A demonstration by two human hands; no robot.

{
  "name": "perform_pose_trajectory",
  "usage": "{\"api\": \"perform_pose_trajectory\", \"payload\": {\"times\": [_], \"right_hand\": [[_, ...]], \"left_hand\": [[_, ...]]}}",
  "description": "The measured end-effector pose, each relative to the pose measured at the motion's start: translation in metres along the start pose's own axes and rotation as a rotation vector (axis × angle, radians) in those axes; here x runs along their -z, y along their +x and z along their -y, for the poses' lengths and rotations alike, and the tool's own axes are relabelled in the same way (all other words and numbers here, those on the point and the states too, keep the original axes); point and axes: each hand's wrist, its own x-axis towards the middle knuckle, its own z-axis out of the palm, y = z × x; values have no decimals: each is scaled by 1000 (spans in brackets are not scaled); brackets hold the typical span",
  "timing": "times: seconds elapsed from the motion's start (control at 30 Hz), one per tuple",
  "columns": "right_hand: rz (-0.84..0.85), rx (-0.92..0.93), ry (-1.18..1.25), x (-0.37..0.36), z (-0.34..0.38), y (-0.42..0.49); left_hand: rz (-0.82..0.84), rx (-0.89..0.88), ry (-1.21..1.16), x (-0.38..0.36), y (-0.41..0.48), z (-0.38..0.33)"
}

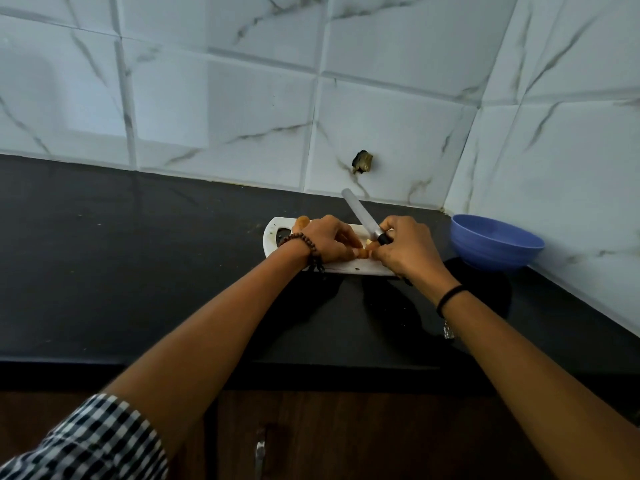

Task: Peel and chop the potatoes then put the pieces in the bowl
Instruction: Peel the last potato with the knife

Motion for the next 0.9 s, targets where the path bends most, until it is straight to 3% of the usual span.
{"api": "perform_pose_trajectory", "payload": {"times": [0.37, 0.7, 0.9], "right_hand": [[114, -111, 143, 14, -1, -18], [133, 52, -220, 13, 6, -40], [141, 48, -253, 8, 14, -41]], "left_hand": [[-87, 122, -134, -6, 0, -5], [-60, 174, -233, -13, 5, -2], [-70, 188, -241, -14, 6, -1]]}}
